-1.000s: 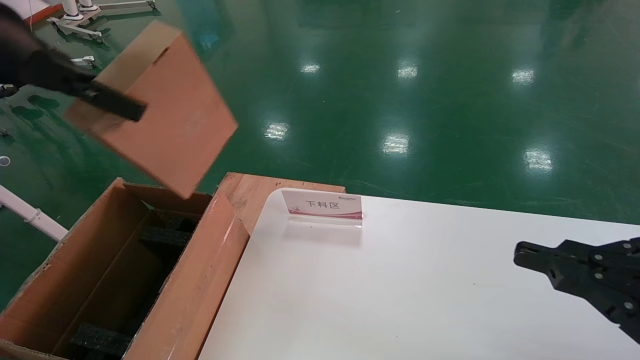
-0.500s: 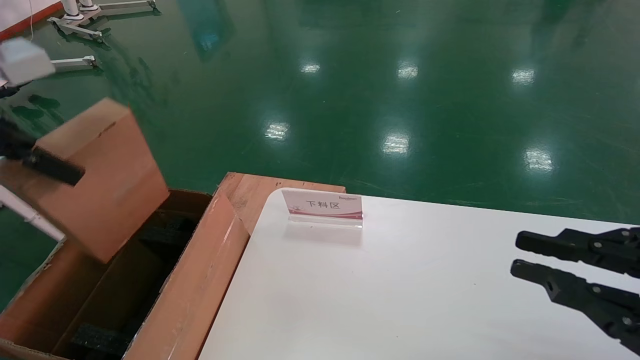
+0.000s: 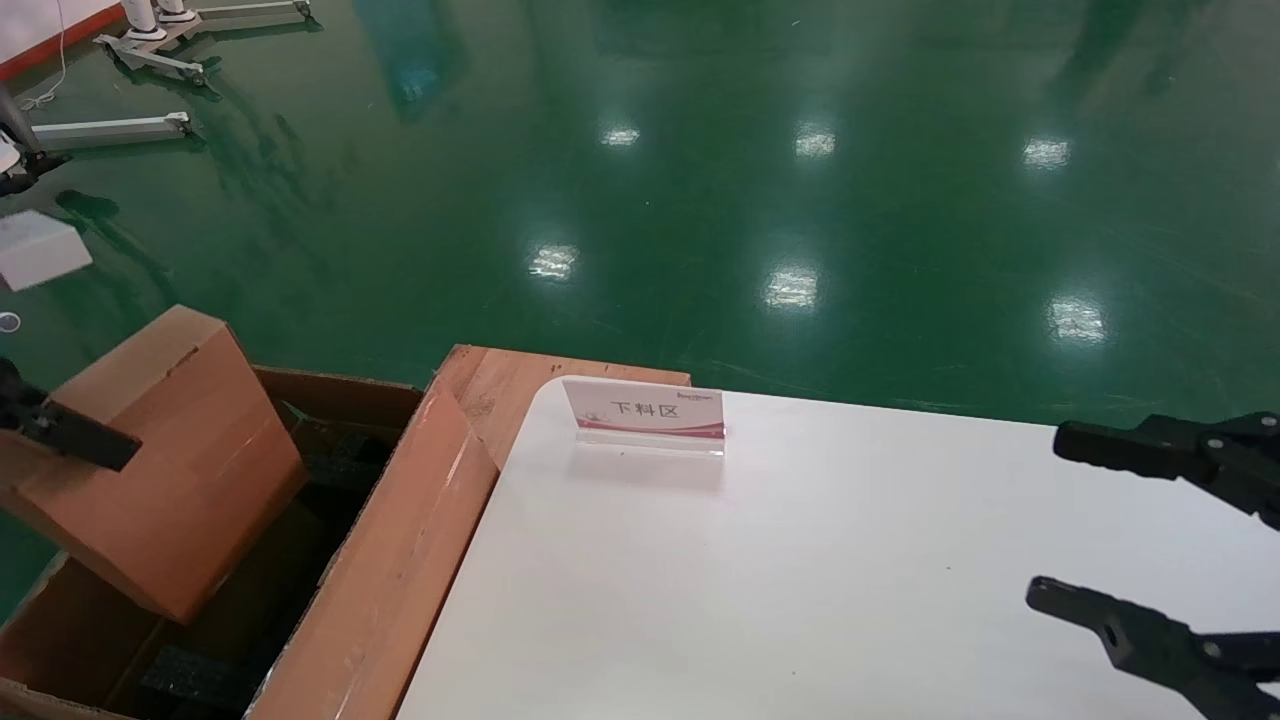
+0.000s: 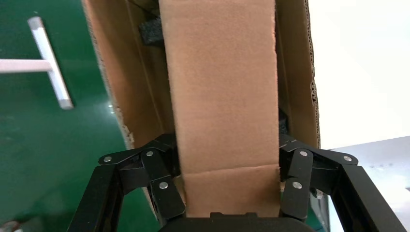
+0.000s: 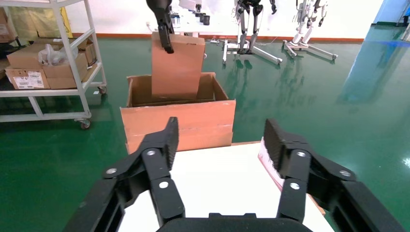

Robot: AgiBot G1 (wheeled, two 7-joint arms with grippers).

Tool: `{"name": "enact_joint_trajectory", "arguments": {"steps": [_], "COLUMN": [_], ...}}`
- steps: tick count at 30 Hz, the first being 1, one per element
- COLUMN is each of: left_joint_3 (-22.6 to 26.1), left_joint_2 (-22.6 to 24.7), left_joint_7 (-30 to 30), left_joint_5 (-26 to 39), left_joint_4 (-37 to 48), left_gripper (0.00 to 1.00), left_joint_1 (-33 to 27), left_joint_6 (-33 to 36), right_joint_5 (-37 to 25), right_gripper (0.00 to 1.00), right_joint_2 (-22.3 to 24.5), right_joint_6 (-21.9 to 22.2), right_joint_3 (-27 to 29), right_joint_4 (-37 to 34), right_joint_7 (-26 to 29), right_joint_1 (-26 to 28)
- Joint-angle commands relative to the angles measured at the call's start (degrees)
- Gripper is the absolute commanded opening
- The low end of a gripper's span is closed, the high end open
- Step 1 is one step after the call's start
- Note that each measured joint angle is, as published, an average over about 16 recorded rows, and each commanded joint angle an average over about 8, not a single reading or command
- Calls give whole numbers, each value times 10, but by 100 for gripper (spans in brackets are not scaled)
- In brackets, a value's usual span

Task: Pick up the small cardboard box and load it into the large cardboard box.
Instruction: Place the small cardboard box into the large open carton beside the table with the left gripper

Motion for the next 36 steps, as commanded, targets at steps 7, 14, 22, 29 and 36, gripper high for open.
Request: {"name": "enact_joint_trajectory", "arguments": {"steps": [7,14,22,29,36], "left_joint_3": [10,15,19,25,30], "left_joint_2": [-33,-56,-66,-64,-60], "left_joint_7": [-4,-21,-31,-34,-35], "left_joint_5": [3,8,16,27,35], "left_joint_4": [-5,-18,-21,-15,-7], "left_gripper": [0,0,0,0,0], "left_joint_1": [19,42,69,93,116], "left_joint_6": [-18,-48,-94,-126,-155], "right_joint_5": [0,0,1,1,1], "right_gripper": [100,100,100,100,100], "right_joint_2": [0,0,0,0,0], "right_joint_6": [0,0,0,0,1], "right_joint_3": [0,0,-1,-1,-1], "right_joint_4": [0,0,0,0,0], "right_joint_7": [0,0,0,0,-1], "right_joint_1": [0,0,0,0,0]}}
